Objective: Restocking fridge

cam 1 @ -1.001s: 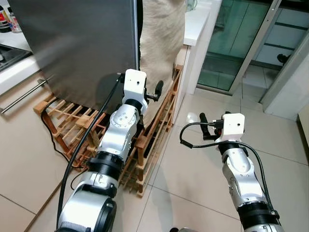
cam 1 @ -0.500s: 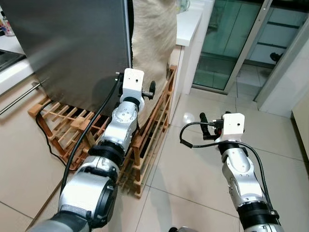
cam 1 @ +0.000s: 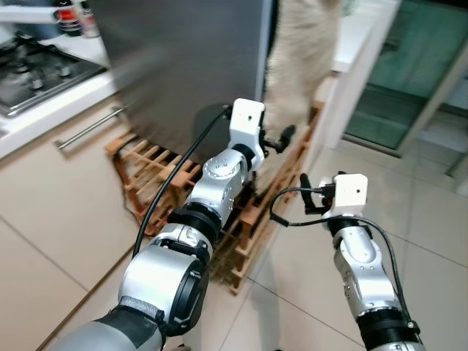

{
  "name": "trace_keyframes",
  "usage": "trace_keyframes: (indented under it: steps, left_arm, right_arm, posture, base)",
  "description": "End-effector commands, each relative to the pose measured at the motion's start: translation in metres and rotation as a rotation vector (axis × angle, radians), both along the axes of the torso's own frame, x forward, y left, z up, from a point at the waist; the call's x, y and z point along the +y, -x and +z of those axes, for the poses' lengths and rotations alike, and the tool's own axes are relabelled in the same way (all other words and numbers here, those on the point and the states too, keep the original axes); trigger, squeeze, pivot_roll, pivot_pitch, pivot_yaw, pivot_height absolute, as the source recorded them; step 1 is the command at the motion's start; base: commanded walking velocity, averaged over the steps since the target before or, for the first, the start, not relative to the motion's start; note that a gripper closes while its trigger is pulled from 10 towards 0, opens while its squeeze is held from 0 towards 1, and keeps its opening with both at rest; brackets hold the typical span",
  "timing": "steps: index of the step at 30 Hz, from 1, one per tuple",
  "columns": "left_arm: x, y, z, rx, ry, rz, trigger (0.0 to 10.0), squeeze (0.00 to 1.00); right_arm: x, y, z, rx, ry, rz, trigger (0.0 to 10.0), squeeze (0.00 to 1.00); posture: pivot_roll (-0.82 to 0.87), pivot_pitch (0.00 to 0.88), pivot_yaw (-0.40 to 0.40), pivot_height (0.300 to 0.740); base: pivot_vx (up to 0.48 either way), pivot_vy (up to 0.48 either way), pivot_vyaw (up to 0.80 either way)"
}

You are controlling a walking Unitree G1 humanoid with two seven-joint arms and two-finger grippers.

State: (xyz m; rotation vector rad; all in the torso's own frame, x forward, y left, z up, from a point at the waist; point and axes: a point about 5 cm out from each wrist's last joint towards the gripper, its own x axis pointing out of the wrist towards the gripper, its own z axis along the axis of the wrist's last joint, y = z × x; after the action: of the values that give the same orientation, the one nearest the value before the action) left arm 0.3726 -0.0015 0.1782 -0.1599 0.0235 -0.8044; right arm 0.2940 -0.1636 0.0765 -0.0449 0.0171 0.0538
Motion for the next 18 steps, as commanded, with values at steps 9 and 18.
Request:
trace_keyframes:
  steps: [9,18]
  left_arm:
    - [-0.132,0.090,0.048,-0.048,0.276,-0.656,10.0,0.00]
    - [-0.093,0.067,0.030,-0.064,0.221,-0.557,10.0,0.00]
  right_arm:
    - [-0.011,0.012,-0.005,0.028,0.018,-0.031,10.0,0.00]
    - [-0.008,0.012,-0.005,0.037,0.019,-0.024,10.0,0.00]
  posture:
    - [-0.16,0.000,0.028,0.740]
    - [-0.15,0.000,0.015,0.740]
  base:
    - [0.000,0.000,0.00]
    - [0.000,0.000,0.00]
